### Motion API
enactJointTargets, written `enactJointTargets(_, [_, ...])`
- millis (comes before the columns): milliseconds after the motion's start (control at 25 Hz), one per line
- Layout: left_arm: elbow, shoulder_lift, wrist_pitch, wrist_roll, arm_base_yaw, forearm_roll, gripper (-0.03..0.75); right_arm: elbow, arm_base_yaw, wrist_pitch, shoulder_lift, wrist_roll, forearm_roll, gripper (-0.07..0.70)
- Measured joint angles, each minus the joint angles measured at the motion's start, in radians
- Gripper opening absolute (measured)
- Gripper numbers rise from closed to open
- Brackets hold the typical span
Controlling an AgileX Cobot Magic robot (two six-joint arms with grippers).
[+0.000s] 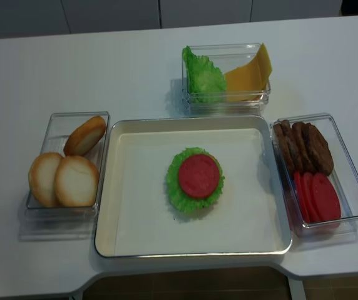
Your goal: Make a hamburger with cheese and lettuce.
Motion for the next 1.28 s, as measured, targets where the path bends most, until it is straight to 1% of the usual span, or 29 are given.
enactJointTargets(200, [0.000,0.000,0.000,0.000,0.000,0.000,0.416,0.025,0.000,-0.072,0.000,-0.017,0.000,0.313])
enactJointTargets(320, [0.000,0.000,0.000,0.000,0.000,0.000,0.416,0.038,0.000,-0.090,0.000,-0.026,0.000,0.313])
enactJointTargets(440, [0.000,0.000,0.000,0.000,0.000,0.000,0.416,0.038,0.000,-0.092,0.000,-0.026,0.000,0.316])
enactJointTargets(600, [0.000,0.000,0.000,0.000,0.000,0.000,0.416,0.038,0.000,-0.092,0.000,-0.026,0.000,0.371])
enactJointTargets(680, [0.000,0.000,0.000,0.000,0.000,0.000,0.416,0.038,0.000,-0.092,0.000,-0.026,-0.002,0.386])
enactJointTargets(840, [0.000,0.000,0.000,0.000,0.000,0.000,0.416,0.038,0.000,-0.094,0.000,-0.027,-0.019,0.391])
enactJointTargets(1280, [0.000,0.000,0.000,0.000,0.000,0.000,0.416,0.038,0.000,-0.096,0.000,-0.027,-0.019,0.384])
